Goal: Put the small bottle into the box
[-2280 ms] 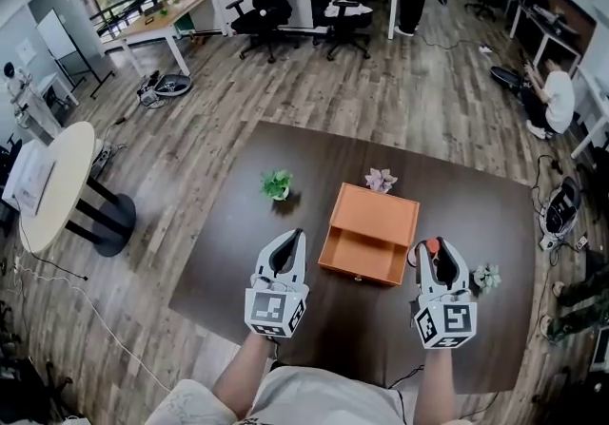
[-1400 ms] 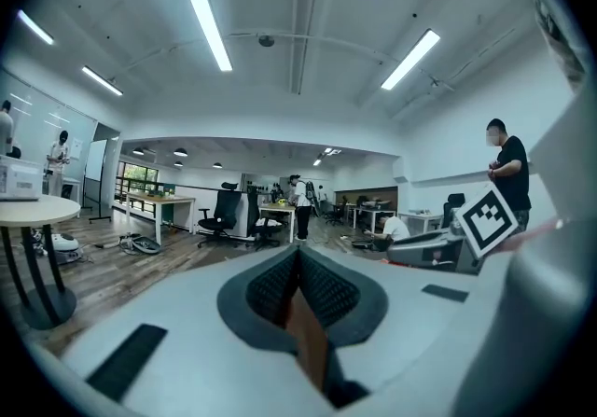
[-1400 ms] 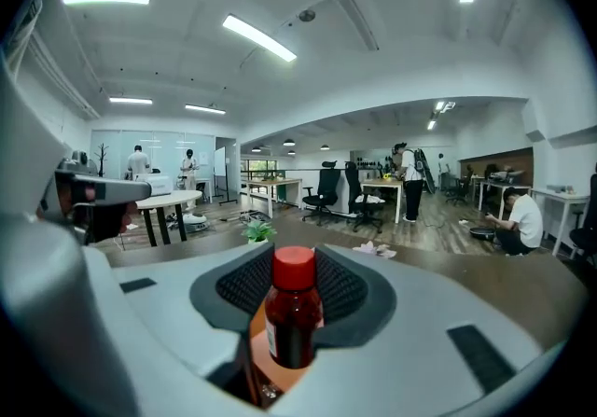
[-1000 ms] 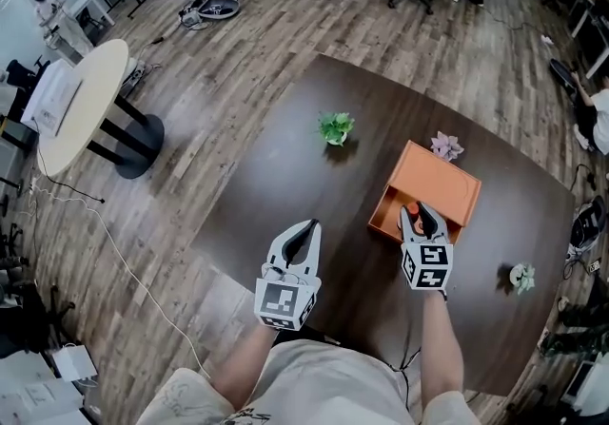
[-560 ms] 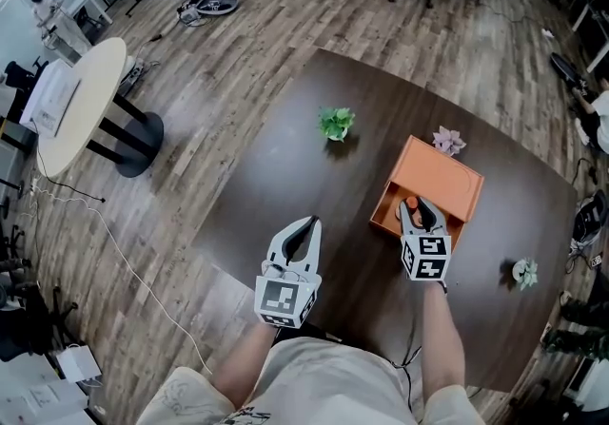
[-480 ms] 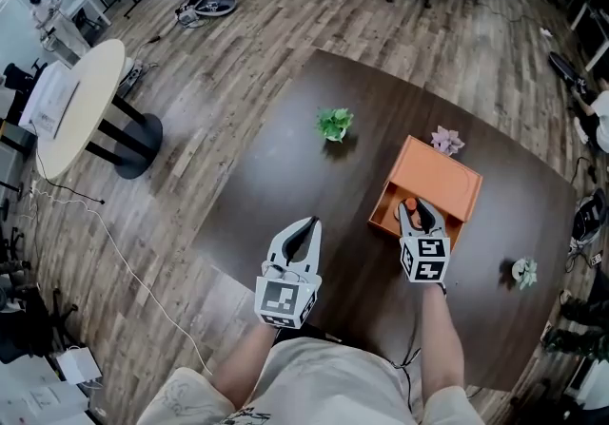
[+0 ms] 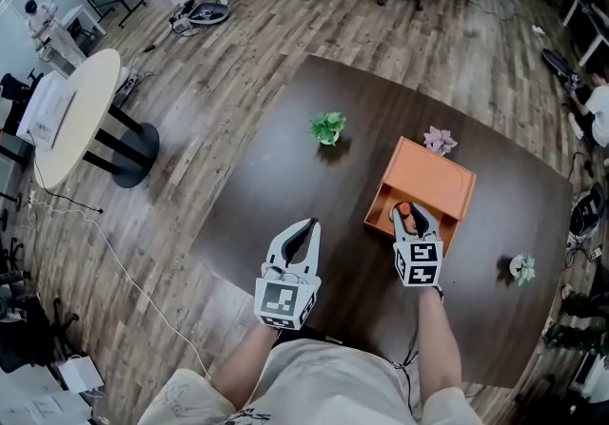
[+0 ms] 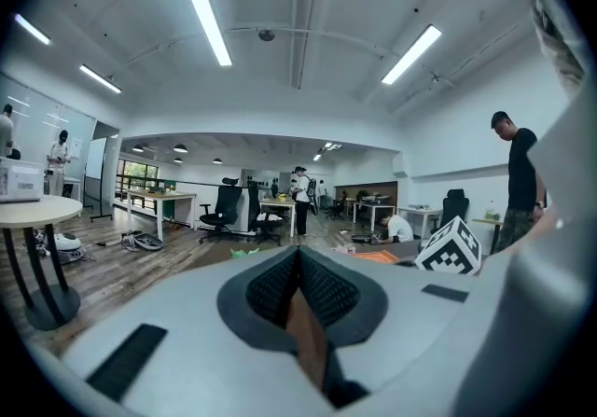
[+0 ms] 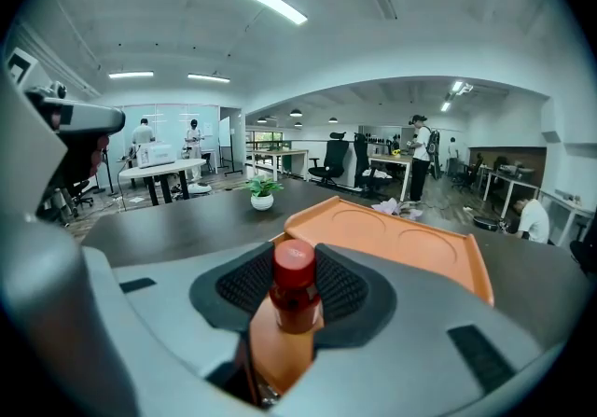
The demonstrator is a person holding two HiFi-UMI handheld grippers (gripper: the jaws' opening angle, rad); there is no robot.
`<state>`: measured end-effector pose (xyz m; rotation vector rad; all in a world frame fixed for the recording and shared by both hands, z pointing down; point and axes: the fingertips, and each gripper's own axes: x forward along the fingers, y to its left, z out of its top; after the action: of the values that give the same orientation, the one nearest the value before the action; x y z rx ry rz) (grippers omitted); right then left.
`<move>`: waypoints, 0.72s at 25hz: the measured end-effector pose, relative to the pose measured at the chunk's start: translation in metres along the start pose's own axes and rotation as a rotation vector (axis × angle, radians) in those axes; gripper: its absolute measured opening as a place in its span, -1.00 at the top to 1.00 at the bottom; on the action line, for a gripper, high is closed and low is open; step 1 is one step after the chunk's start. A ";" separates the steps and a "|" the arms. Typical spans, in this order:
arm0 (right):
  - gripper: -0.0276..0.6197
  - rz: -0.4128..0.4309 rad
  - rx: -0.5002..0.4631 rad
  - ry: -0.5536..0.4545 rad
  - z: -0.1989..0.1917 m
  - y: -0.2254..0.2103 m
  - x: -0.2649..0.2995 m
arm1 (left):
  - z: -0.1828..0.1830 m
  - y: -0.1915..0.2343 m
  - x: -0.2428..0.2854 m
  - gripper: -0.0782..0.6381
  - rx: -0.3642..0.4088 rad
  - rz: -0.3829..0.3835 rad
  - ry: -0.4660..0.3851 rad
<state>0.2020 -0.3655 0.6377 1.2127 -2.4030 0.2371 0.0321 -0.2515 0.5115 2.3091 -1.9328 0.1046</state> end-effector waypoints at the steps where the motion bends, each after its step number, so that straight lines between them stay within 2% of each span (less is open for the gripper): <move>1: 0.49 -0.002 0.002 0.000 0.000 0.000 0.000 | 0.000 0.000 0.000 0.78 0.001 0.000 -0.001; 4: 0.47 -0.003 0.005 0.005 0.000 0.000 -0.001 | 0.001 -0.001 0.000 0.78 0.003 -0.002 -0.001; 7: 0.22 0.004 0.017 -0.008 0.002 0.000 -0.002 | 0.002 -0.001 0.000 0.78 0.005 -0.003 -0.003; 9: 0.12 0.011 0.030 -0.020 0.005 0.000 -0.003 | 0.003 -0.001 0.000 0.78 0.007 -0.004 -0.006; 18: 0.07 -0.029 0.075 -0.116 0.034 -0.009 -0.032 | 0.011 -0.004 0.007 0.78 0.015 -0.037 -0.018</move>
<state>0.2157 -0.3596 0.5924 1.3281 -2.4928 0.2572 0.0368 -0.2596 0.5016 2.3617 -1.9026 0.0954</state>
